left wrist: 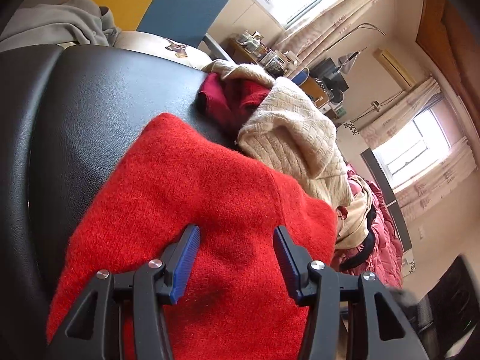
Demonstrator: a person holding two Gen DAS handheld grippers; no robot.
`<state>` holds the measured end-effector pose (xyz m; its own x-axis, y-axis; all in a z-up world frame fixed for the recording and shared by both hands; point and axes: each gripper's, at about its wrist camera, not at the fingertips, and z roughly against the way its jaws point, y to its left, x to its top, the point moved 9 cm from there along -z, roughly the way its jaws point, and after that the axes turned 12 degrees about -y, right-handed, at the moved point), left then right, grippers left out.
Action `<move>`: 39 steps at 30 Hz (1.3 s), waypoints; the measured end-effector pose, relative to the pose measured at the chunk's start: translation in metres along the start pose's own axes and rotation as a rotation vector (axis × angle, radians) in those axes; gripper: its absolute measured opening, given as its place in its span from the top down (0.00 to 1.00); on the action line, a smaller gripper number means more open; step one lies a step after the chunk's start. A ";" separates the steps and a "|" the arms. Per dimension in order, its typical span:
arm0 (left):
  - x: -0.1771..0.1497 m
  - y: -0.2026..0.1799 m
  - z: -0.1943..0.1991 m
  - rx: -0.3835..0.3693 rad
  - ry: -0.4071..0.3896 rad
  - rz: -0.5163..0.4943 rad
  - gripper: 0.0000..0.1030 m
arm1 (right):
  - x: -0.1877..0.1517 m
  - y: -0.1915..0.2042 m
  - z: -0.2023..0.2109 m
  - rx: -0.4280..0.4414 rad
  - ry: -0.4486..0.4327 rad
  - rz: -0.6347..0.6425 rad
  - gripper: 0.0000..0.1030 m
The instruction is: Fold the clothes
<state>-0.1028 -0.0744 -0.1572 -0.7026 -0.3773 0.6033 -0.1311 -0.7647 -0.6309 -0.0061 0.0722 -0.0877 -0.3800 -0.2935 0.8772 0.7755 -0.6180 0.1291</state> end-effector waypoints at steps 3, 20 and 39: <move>-0.007 0.000 0.005 -0.005 0.011 -0.007 0.51 | -0.052 -0.003 -0.038 -0.062 0.198 0.072 0.52; 0.026 -0.010 0.033 0.009 -0.094 -0.096 0.50 | -0.023 -0.045 -0.010 -0.068 0.057 -0.180 0.39; -0.070 0.017 0.059 0.064 -0.062 -0.129 0.53 | -0.042 -0.121 -0.081 -0.163 -0.072 -0.284 0.11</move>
